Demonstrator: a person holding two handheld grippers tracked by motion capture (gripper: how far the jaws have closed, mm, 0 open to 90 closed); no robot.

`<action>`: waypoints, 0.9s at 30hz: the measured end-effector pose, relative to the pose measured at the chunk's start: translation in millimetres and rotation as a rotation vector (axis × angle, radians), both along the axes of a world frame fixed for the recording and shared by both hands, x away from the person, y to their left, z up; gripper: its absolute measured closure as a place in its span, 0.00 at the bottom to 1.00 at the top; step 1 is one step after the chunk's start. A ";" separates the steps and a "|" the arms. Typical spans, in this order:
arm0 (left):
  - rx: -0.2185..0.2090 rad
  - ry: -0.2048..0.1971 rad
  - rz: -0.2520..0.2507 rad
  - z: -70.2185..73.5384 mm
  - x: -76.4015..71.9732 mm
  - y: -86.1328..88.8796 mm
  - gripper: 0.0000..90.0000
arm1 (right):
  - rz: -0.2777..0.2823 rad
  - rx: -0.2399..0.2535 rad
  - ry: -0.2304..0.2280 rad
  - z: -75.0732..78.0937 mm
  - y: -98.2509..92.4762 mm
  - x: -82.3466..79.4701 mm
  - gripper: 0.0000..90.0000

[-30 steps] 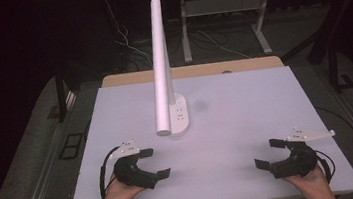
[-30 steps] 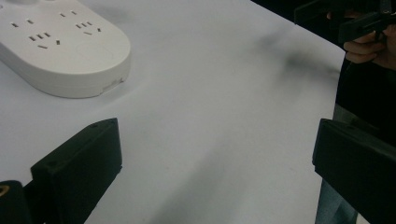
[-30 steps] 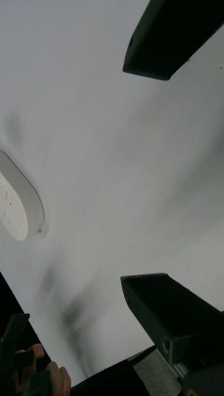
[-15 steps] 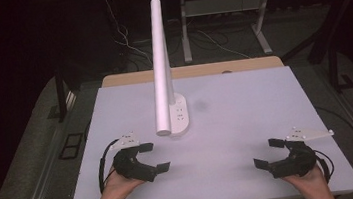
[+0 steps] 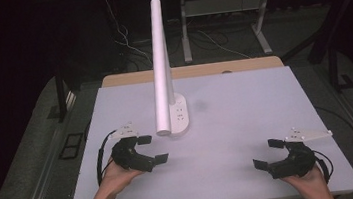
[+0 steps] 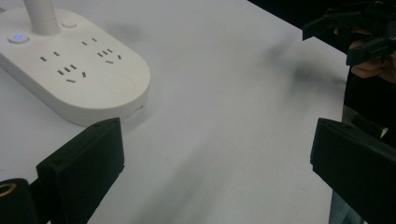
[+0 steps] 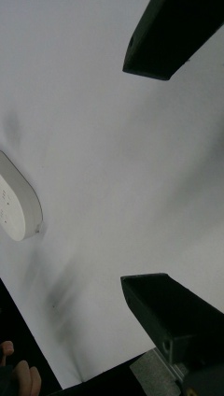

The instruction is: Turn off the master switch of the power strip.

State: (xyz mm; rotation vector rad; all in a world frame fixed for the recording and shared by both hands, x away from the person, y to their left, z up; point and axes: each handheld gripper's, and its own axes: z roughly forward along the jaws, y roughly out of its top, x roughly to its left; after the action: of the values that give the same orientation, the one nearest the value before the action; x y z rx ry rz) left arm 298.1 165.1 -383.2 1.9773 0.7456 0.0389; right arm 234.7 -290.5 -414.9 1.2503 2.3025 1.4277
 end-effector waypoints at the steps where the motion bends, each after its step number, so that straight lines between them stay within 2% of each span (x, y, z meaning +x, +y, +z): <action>1: 0.001 0.000 0.000 1.0 1.0 -0.2 0.02 | -0.001 0.000 0.000 0.0 0.0 -0.1 0.00; 14: 0.025 -0.016 0.000 16.4 16.2 -2.0 0.03 | -0.009 0.001 -0.010 -0.1 -1.3 -0.5 0.00; 27: 0.059 -0.003 -0.002 23.0 35.0 -5.0 0.03 | -0.017 -0.002 -0.010 0.1 -3.1 -0.9 0.00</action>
State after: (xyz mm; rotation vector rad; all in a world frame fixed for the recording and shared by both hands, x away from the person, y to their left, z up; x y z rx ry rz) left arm 333.1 160.1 -360.1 2.0339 0.7475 0.0636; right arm 233.8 -293.6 -414.8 1.2558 2.2810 1.4233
